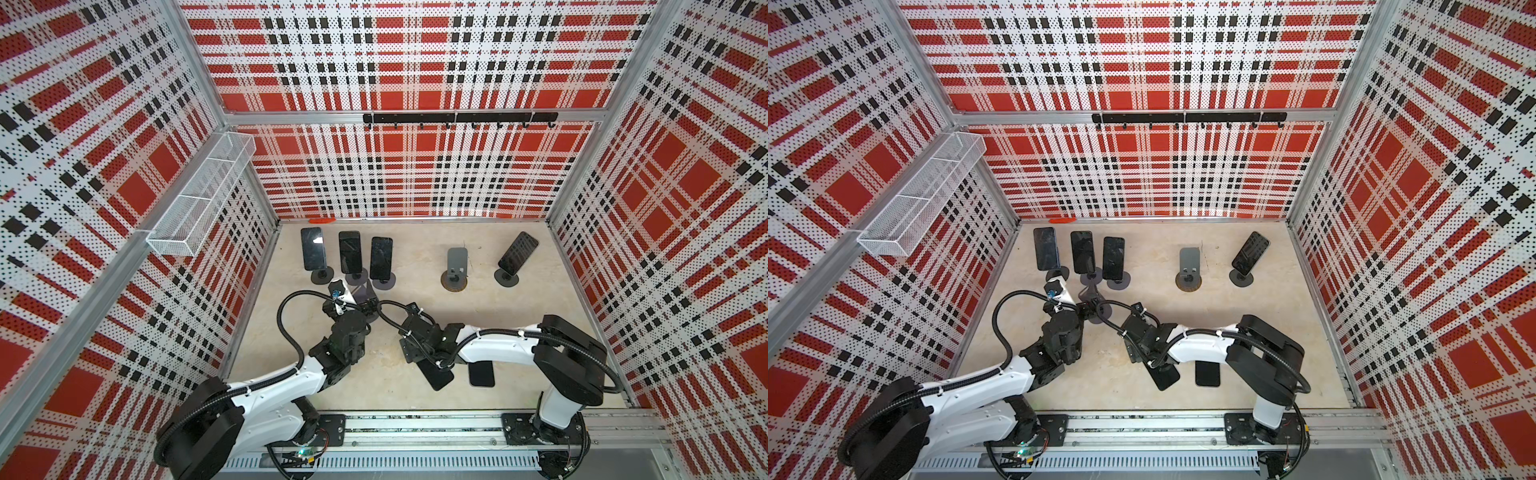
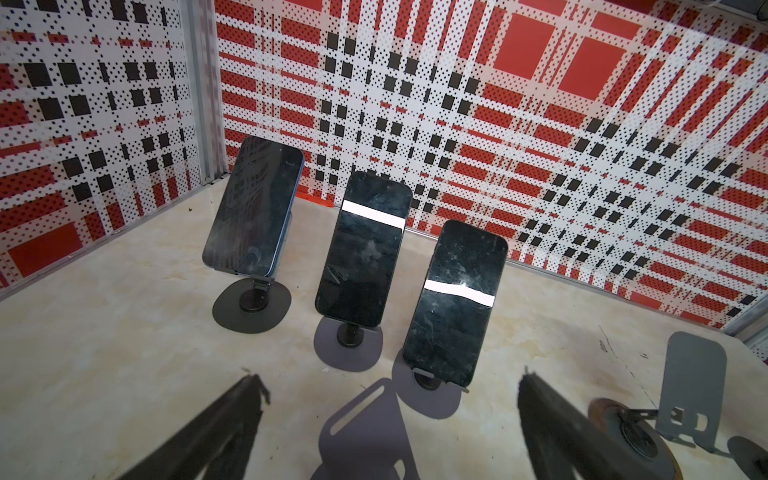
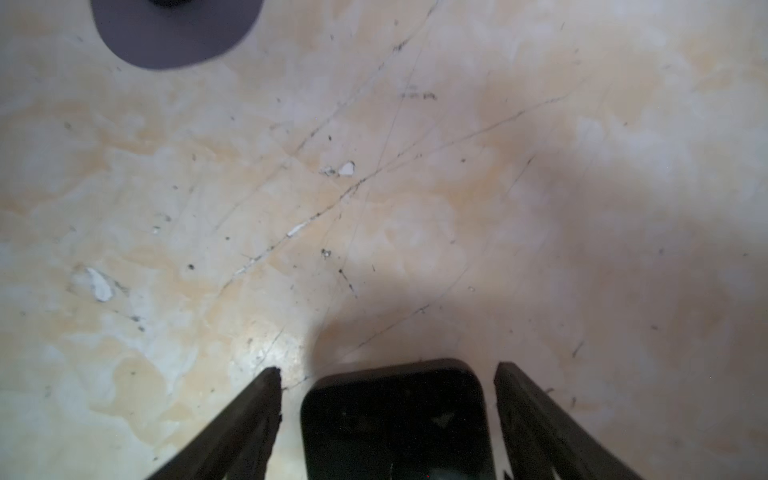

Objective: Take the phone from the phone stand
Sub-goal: 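Open the right gripper to release the phone flat and raise it, then move the right gripper to the phone on the stand in the far corner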

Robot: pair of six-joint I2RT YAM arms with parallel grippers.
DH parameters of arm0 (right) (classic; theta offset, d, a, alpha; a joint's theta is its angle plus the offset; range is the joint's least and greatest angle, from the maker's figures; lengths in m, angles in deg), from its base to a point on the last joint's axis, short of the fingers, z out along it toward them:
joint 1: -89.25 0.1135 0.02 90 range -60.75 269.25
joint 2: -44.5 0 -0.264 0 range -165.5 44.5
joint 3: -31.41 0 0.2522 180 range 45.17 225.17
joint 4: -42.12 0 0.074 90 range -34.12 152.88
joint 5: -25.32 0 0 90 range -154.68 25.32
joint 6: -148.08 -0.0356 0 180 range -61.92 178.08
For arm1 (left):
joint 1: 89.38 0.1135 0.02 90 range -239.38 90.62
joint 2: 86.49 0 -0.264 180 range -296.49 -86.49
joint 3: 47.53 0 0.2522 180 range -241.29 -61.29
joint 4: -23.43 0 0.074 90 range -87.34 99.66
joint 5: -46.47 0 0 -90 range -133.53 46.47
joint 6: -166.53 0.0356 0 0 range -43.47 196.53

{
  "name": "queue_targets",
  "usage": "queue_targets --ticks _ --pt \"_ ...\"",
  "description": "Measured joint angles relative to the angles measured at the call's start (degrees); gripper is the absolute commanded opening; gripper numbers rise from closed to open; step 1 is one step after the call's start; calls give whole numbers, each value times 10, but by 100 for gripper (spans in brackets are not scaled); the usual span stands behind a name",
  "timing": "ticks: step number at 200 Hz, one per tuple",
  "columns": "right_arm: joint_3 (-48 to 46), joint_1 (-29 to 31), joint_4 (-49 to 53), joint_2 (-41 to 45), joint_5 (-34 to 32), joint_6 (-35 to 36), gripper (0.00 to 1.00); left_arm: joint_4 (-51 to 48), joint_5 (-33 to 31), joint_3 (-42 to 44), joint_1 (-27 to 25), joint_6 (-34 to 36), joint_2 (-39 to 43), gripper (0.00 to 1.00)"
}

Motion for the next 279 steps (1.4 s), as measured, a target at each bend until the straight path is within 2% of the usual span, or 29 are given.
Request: queue_targets --ticks 43,58,84,111,138,159,177,210,246,279 --pt "19 -34 16 84 -26 25 86 0 0 0 0 0 6 98" --pt "34 -43 36 110 -64 50 89 0 1 0 0 0 14 98" --pt "65 -53 69 146 -159 91 100 0 0 0 -2 2 26 98" --pt "64 -64 75 201 -234 134 100 0 -5 -1 -16 5 27 98" --pt "43 -104 70 257 -267 155 100 0 -27 -16 -47 22 11 98" --pt "11 -164 47 298 -267 167 100 1 -40 -31 -67 40 -7 98" --pt "-25 -229 20 332 -242 169 100 5 -41 -35 -73 50 -19 98" --pt "-27 -363 12 339 -190 115 100 24 -33 -35 -74 73 -43 98" --pt "64 -458 65 255 -144 32 100 32 -24 -35 -75 94 -62 98" --pt "178 -506 151 141 -132 -34 100 48 -10 -34 -76 97 -61 98"
